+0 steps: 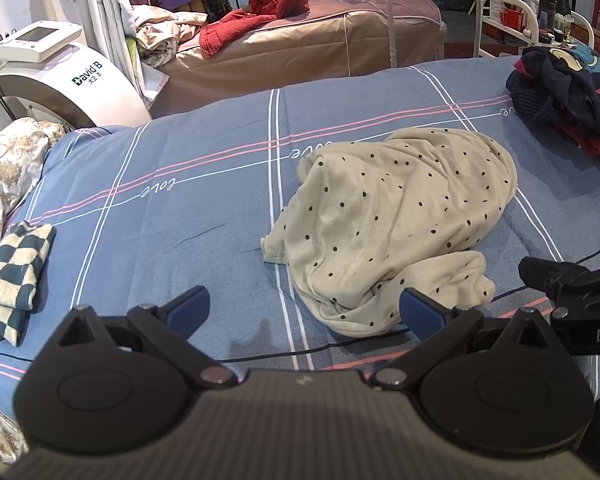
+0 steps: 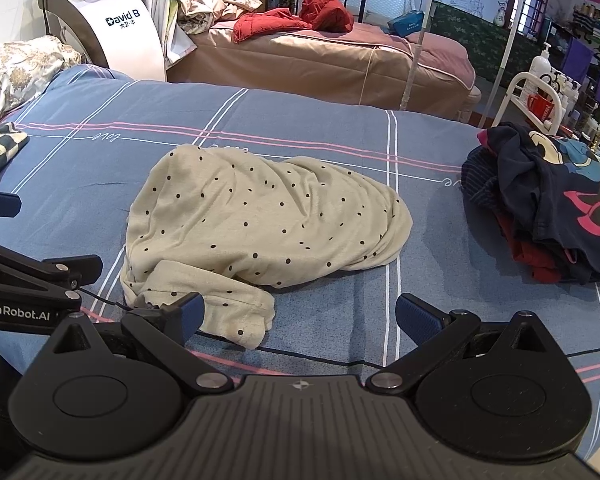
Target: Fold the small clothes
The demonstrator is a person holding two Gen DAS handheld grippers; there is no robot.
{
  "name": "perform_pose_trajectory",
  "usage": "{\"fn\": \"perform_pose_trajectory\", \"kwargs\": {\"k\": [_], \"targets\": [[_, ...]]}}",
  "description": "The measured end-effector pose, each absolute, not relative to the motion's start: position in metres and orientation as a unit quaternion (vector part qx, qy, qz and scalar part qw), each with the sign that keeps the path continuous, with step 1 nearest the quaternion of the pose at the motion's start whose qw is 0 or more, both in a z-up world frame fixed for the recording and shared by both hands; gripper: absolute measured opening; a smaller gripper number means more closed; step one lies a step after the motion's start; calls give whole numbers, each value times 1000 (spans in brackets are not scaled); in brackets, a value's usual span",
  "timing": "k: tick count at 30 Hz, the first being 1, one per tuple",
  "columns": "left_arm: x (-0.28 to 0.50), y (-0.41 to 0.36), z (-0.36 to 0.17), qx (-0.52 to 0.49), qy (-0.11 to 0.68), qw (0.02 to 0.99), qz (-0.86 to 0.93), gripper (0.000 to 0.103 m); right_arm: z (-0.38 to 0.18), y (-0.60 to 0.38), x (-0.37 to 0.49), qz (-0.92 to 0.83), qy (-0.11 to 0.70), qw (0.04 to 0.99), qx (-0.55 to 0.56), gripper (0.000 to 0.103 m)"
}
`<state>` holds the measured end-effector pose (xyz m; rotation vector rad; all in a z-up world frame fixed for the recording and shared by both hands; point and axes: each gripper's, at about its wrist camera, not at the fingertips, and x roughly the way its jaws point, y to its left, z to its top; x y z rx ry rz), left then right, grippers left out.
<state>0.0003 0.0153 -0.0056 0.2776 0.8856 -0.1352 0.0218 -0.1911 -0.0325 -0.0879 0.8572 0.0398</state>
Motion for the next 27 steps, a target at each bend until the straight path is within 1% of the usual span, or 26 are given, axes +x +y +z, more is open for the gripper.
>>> {"fn": "perform_pose_trajectory", "kwargs": {"k": [27], "targets": [[-2,14,-10,139,430,890,-65,103,-35,-190,21,21,418,907,-43,103]]}}
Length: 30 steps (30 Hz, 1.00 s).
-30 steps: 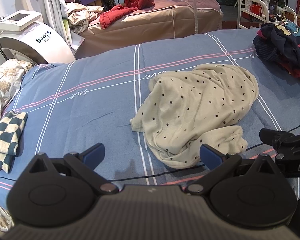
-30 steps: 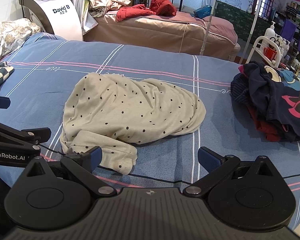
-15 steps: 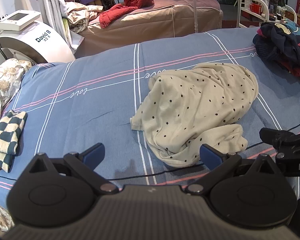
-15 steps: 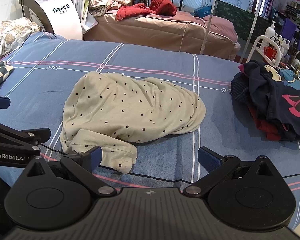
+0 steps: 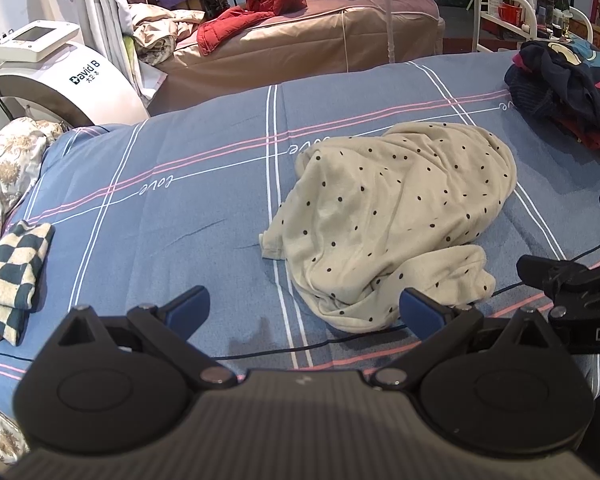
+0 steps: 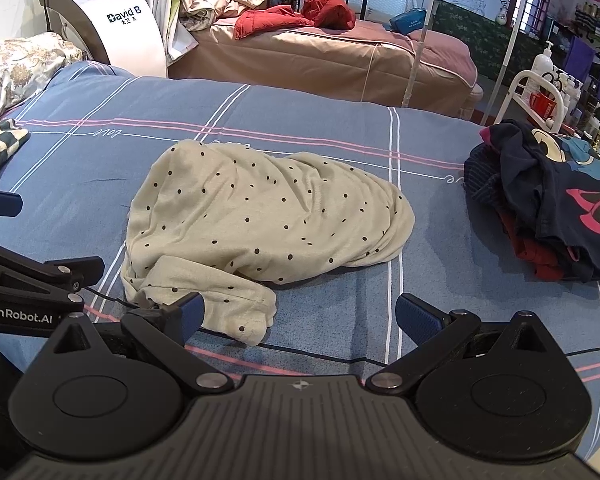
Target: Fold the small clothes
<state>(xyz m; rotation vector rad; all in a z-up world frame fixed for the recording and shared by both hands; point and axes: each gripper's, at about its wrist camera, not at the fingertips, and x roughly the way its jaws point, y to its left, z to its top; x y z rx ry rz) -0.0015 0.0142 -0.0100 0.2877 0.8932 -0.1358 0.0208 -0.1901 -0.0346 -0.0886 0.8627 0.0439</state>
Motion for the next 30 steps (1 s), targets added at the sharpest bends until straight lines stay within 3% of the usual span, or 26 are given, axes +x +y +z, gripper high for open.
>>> {"fn": "perform_pose_trajectory", "kwargs": {"k": [10,21,28,30], "targets": [[1,25,-12,139,420,895,-58,103,-39,-198,22,26,419,907,-11,103],[22,161,-67,-4,463,884,64,103,-51,-170,37,114,376,919,19,103],[21,179,-85,-70,486,869,64,103,-57,-85,51,226,320,915,-97,103],[20,178,-85,-57,482,872,69,103,-69,-69,64,238,346,903,-94,103]]}}
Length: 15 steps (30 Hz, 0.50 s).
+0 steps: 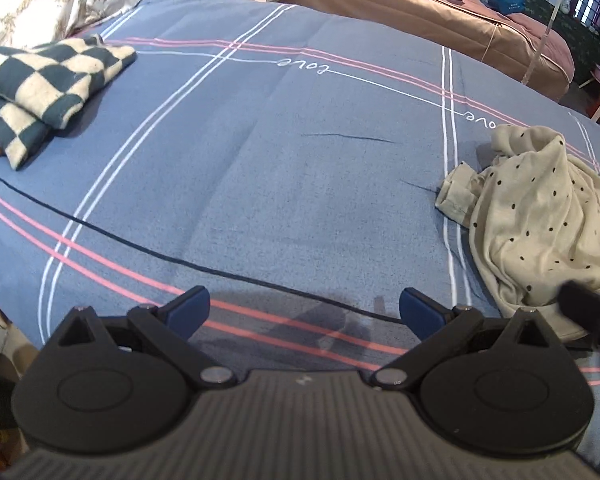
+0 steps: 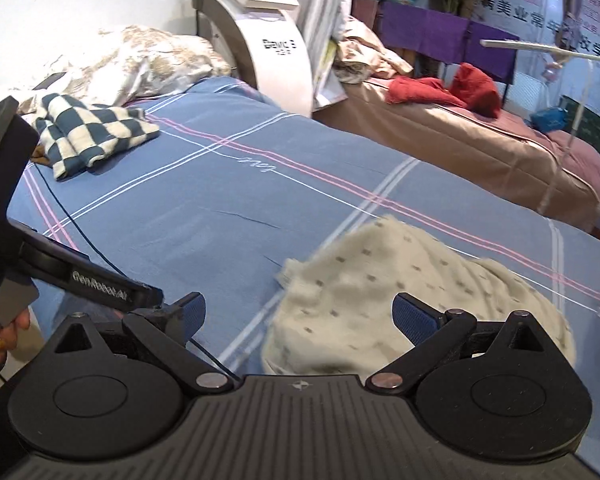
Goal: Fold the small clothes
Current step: 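Grasp the dress edge with the right gripper while the left gripper approaches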
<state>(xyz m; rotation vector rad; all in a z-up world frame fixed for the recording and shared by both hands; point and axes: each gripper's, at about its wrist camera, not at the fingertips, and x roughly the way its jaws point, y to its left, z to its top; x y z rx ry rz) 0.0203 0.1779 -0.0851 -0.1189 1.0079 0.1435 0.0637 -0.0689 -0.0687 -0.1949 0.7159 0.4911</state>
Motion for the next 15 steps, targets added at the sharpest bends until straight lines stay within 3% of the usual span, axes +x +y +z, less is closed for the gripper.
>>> {"fn": "perform_pose_trajectory", "kwargs": {"k": [6,8,10,11,12,13,15], "targets": [[20,188,-90,-49,479,873,81,103,-115,-40,84,199,388,888,-146,103],[20,191,-93,-56,482,871,76,103,-132,-37,89,188,415,875,-163,64],[21,191,-96,-58,486,869,77,103,-134,-39,86,182,401,883,-162,60],[21,190,-97,-55,487,868,79,103,-132,-41,86,175,399,886,-159,35],[21,189,-98,-51,487,868,79,103,-129,-44,86,169,392,890,-162,20],[21,187,-98,-47,486,869,79,103,-125,-47,86,166,380,894,-169,13],[22,183,-97,-40,483,871,78,103,-113,-56,88,158,351,907,-173,11]]}}
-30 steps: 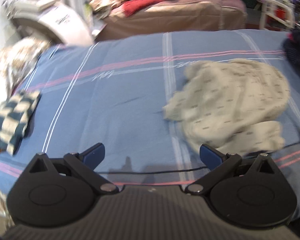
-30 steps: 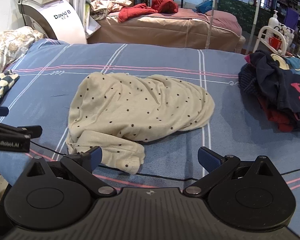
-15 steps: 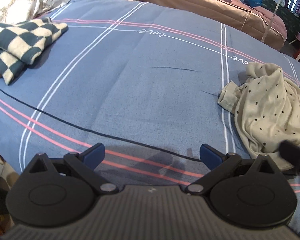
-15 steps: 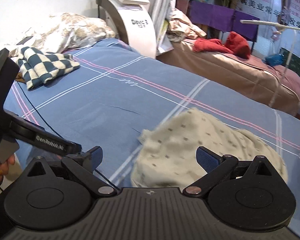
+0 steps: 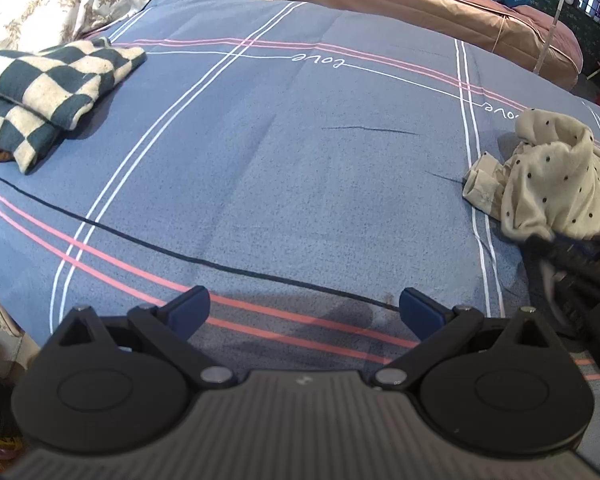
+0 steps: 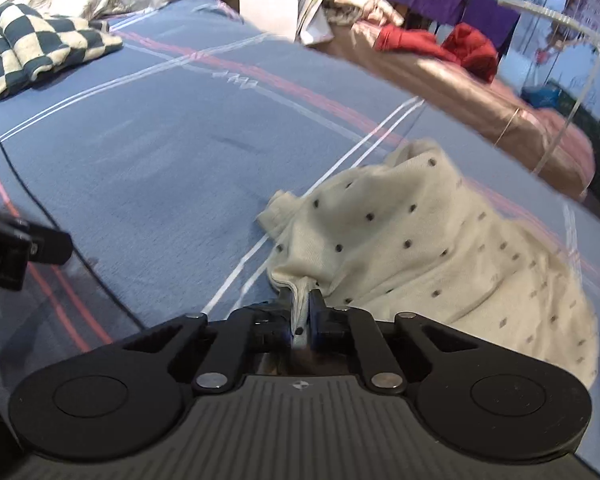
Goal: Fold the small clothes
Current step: 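Grasp the dress edge with the right gripper while the left gripper approaches, then grasp another dress edge with the left gripper while the right gripper holds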
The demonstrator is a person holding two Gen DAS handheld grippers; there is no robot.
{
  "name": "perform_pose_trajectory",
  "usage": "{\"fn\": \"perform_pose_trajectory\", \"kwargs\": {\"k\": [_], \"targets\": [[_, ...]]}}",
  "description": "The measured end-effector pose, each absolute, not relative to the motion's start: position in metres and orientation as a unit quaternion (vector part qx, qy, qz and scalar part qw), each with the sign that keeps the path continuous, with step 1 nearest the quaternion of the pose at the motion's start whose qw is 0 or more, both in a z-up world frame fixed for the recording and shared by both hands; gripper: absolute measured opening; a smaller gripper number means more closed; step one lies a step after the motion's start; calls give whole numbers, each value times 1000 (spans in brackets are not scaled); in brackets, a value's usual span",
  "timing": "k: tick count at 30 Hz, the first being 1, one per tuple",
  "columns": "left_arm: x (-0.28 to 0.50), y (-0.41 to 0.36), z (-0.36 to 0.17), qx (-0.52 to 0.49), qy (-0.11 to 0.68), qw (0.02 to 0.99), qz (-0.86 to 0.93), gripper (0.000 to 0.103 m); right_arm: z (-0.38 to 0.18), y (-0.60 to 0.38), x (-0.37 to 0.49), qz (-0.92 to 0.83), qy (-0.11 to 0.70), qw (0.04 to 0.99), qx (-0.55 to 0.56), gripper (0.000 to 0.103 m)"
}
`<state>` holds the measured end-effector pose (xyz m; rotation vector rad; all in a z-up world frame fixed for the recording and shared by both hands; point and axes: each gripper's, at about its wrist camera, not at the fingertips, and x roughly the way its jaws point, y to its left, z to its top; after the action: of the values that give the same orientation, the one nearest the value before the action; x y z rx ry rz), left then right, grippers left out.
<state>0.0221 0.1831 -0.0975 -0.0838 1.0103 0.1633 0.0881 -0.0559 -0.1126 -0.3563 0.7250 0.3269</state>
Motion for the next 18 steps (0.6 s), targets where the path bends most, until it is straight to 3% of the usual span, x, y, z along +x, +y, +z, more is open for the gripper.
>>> {"fn": "perform_pose_trajectory", "kwargs": {"k": [10,16,18], "targets": [[31,120,-88,-3,470,882,-19,103,-10,-234,85,-28,252,966,-48,9],[49,73,-83,38,445,892,-75,103,-36,-345,46,-168,319,933,0,8],[60,57,-82,53,438,893,-93,103,-54,-355,32,-179,348,920,10,19]]}}
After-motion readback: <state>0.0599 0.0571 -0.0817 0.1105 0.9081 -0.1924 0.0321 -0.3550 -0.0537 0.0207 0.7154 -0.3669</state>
